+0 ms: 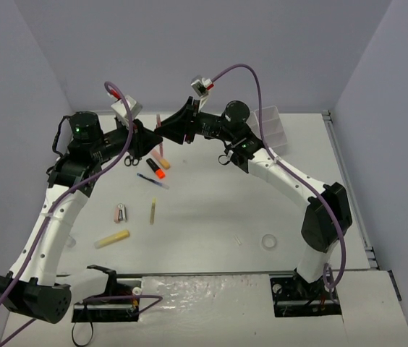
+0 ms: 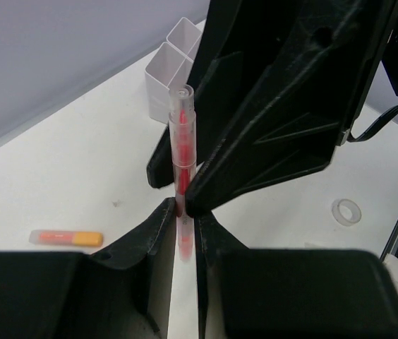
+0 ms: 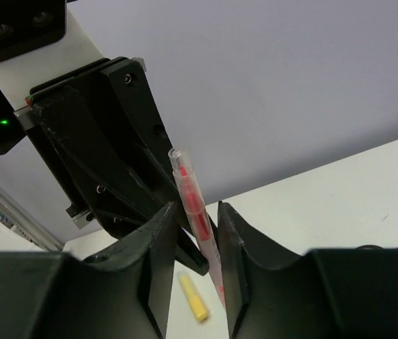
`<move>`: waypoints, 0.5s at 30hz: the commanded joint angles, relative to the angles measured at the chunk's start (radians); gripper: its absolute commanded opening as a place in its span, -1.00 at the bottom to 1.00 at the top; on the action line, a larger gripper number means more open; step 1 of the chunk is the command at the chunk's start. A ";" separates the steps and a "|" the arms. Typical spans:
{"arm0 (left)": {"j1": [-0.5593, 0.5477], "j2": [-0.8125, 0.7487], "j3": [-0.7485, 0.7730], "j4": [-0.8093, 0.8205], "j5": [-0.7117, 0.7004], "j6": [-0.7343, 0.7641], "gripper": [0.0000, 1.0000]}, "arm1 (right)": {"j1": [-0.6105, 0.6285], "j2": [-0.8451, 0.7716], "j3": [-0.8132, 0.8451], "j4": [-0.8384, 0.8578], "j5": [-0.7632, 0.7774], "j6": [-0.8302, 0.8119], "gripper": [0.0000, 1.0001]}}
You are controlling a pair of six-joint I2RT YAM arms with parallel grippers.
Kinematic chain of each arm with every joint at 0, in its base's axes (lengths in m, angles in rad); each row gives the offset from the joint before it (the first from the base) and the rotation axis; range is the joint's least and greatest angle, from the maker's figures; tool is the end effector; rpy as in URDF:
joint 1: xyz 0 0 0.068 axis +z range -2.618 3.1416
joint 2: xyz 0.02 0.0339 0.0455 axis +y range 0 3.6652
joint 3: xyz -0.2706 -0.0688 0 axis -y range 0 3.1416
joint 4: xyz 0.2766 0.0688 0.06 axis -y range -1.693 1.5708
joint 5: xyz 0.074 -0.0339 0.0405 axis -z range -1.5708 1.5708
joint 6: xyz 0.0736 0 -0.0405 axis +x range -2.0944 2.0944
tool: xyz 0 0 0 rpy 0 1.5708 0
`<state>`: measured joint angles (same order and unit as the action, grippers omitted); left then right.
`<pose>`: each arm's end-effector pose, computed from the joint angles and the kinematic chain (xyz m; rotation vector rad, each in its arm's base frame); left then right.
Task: Sort the stationery into containers
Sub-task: Place the pen in the storage box.
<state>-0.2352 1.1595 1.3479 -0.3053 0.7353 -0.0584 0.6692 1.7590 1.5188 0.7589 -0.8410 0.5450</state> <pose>0.2802 -0.1179 0.4573 0.7017 1.5780 -0.8351 0.3271 0.3287 0.4328 -0.9085 1.0392 1.4761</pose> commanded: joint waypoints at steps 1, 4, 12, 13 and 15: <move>0.002 -0.027 0.046 0.079 0.014 -0.004 -1.00 | 0.012 0.011 0.051 0.098 -0.001 0.012 -0.71; 0.002 -0.029 0.044 0.075 0.015 -0.005 -1.00 | 0.012 0.014 0.053 0.099 0.001 0.015 -0.97; 0.002 -0.029 0.038 0.029 -0.103 -0.001 0.43 | -0.013 -0.011 0.048 0.014 0.047 -0.067 -1.00; 0.002 -0.033 0.036 0.025 -0.117 0.005 0.75 | -0.025 -0.017 0.051 -0.014 0.063 -0.094 -1.00; 0.001 -0.043 0.029 0.018 -0.152 0.019 0.94 | -0.068 -0.025 0.067 -0.086 0.103 -0.157 -1.00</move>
<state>-0.2344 1.1590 1.3479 -0.3182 0.6662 -0.0646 0.6603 1.7821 1.5243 0.7243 -0.8058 0.5044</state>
